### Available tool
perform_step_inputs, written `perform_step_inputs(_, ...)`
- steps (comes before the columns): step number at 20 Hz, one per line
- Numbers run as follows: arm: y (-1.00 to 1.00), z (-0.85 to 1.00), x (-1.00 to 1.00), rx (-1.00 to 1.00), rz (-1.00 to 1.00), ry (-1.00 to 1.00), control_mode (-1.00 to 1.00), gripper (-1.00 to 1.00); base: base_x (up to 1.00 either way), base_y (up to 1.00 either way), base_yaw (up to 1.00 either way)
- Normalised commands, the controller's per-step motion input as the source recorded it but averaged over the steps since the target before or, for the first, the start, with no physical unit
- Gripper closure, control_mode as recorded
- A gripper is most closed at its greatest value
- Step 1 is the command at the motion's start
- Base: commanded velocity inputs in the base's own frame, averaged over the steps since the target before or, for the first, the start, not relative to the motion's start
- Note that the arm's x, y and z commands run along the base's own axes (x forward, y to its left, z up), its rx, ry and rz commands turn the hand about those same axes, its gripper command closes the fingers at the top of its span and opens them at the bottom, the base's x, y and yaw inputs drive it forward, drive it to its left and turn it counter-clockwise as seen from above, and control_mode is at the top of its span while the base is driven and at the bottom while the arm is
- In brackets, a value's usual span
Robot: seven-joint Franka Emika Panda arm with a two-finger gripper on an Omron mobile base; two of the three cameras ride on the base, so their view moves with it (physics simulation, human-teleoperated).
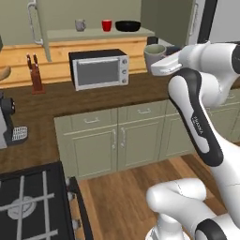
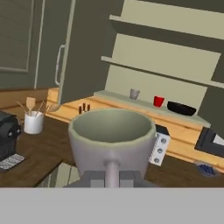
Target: Gather all objects into one cabinet and sort the glasses and bowls to opposite sides.
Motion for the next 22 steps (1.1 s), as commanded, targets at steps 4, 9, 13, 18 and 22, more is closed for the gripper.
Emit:
perform_step_inputs(4,0.00,0.00,0.00,0.00,0.00,0.00,1.00,1.00,1.00,0.08,0.00)
perform_step_inputs(9,0.00,0.00,0.00,0.00,0.00,0.00,1.00,1.00,1.00,0.12,0.00)
perform_step_inputs(13,0.00,0.00,0.00,0.00,0.00,0.00,1.00,1.00,1.00,0.16,0.00)
perform_step_inputs(18,0.00,0.00,0.00,0.00,0.00,0.00,1.00,1.00,0.99,0.18,0.00)
perform_step_inputs(22,0.00,0.00,0.00,0.00,0.00,0.00,1.00,1.00,0.91,0.20,0.00)
